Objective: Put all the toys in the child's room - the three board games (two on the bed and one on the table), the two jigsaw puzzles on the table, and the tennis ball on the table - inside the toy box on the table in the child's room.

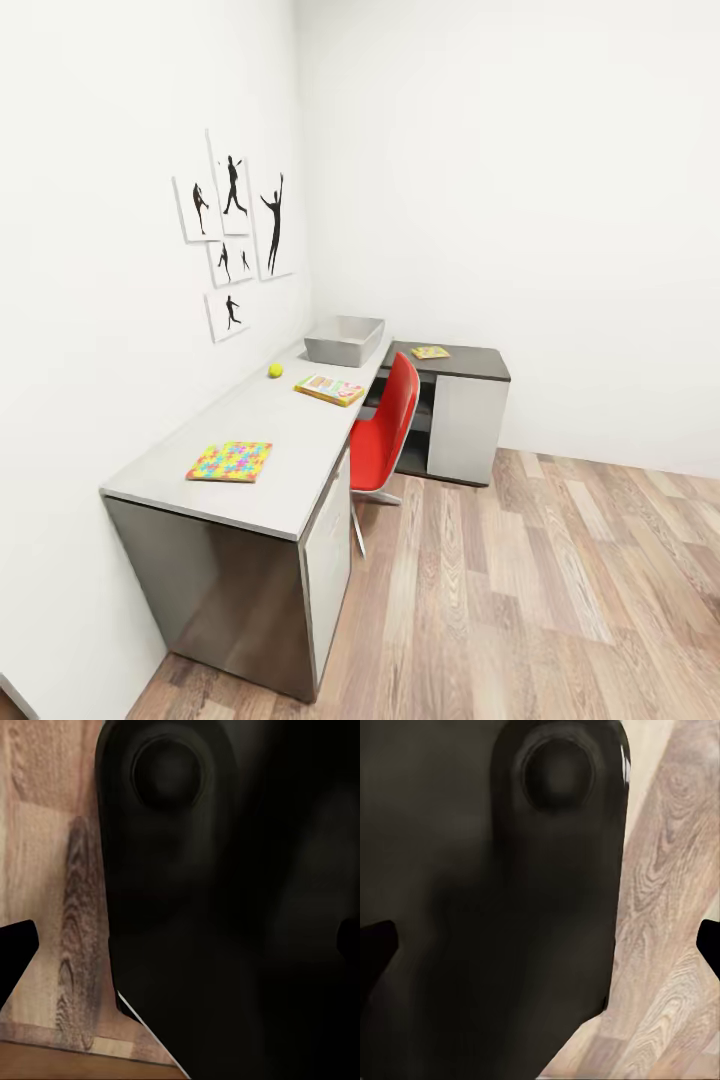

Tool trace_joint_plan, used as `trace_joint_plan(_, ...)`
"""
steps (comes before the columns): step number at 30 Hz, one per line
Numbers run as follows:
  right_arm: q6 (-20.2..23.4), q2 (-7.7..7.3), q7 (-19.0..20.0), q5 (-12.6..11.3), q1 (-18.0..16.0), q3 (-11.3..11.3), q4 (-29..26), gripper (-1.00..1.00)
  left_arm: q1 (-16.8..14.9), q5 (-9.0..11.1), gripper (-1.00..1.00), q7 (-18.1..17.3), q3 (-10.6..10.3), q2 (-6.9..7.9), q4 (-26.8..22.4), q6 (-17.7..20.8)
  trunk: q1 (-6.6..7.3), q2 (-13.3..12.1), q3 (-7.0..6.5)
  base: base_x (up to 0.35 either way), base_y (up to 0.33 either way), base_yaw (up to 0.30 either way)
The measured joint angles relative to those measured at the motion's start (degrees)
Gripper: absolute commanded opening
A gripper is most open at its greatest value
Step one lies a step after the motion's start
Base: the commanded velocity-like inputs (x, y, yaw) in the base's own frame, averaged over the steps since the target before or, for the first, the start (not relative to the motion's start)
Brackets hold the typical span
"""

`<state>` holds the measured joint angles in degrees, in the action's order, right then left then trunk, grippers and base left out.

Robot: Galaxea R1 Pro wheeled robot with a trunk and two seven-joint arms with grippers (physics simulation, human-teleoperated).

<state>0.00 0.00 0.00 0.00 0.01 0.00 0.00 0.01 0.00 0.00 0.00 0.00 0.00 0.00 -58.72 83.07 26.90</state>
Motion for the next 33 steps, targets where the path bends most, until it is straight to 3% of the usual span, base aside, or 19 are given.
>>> trace_joint_plan(4,-0.98,1.28,0.12,-1.14,-1.30,-0.79,-1.33,1.00,1.10,0.08,1.00,-0.73,0.05,-1.29,-0.10,-0.04,0.00,-0.01,-0.02,0.000,0.000,0.000)
trace_joint_plan(11,-1.44,3.36,0.15,-1.94,-3.61,-0.93,-3.62,1.00,1.55,0.08,1.00,-0.88,0.25,-1.79,0.04,-1.12,0.00,-0.01,-0.02,0.000,0.000,0.000)
trace_joint_plan(18,-1.36,3.36,0.53,-2.52,-5.29,-0.98,-5.91,1.00,1.57,-0.10,1.00,-0.94,-0.08,-1.91,-0.03,-3.04,0.00,-0.01,-0.02,0.000,0.000,-0.069)
trace_joint_plan(25,-1.35,3.28,0.79,-2.68,-5.33,-1.04,-8.18,1.00,1.55,-0.22,1.00,-0.95,-0.34,-1.89,-0.07,-3.28,0.00,-0.01,0.02,0.000,0.000,-0.234)
trace_joint_plan(33,-1.35,3.16,0.91,-2.90,-5.33,-2.63,-10.23,1.00,1.55,-0.24,1.00,-0.95,-0.45,-1.86,-0.08,-3.31,0.00,-0.01,0.25,0.000,0.000,-0.263)
